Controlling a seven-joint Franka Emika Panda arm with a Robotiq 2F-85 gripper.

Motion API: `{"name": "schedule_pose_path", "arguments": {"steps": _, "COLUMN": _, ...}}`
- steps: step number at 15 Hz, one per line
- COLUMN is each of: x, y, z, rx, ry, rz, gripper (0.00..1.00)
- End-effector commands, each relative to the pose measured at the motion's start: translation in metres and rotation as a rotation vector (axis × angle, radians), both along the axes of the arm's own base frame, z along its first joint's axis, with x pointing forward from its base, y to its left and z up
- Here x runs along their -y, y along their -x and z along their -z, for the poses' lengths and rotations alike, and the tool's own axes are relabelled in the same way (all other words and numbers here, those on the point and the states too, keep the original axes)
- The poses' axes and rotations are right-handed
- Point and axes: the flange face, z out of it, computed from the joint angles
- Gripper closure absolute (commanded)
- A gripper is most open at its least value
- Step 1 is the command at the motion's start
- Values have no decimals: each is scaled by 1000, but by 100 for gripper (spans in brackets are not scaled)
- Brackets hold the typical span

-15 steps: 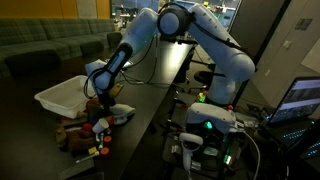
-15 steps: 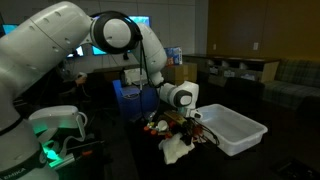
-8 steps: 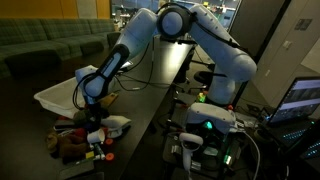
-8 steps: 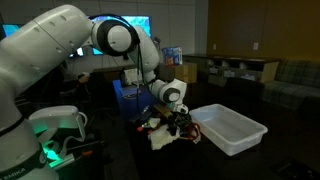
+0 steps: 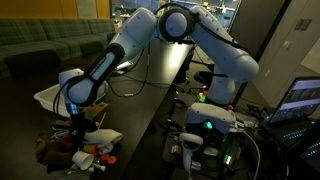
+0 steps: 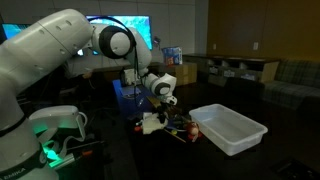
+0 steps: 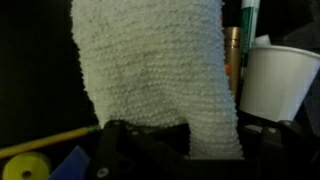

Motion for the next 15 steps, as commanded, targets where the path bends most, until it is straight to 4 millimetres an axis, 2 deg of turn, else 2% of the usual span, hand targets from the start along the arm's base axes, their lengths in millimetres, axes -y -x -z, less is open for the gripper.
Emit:
{"name": "schedule_pose_path", "arguments": {"steps": 1, "x": -35, "y": -8, "z": -16, "rx": 26, "ry": -58, "rz": 39, "gripper": 89}}
{"name": "schedule_pose_path", "arguments": {"steps": 4, "x": -50, "y": -6, "z": -28, "rx": 47, "ry": -73, "rz": 26, "gripper": 88}}
{"name": "schedule_pose_path", "arguments": {"steps": 7, "x": -39, "y": -6, "z": -40, "rx": 24, "ry": -97, "rz": -45, "gripper": 89}}
{"name": "schedule_pose_path", "arguments": {"steps": 10, "x": -1, "y": -9, "z": -55, "rx": 10, "ry": -106, "rz": -140, "gripper": 90}}
{"name": "schedule_pose_path", "arguments": {"steps": 12, "x": 38, "y": -11, "z": -66, "rx": -7, "ry": -107, "rz": -183, "gripper": 90}}
{"name": "schedule_pose_path", "arguments": {"steps": 15, "x": 112, "y": -9, "z": -76, "rx": -34, "ry": -110, "rz": -206, "gripper": 89}}
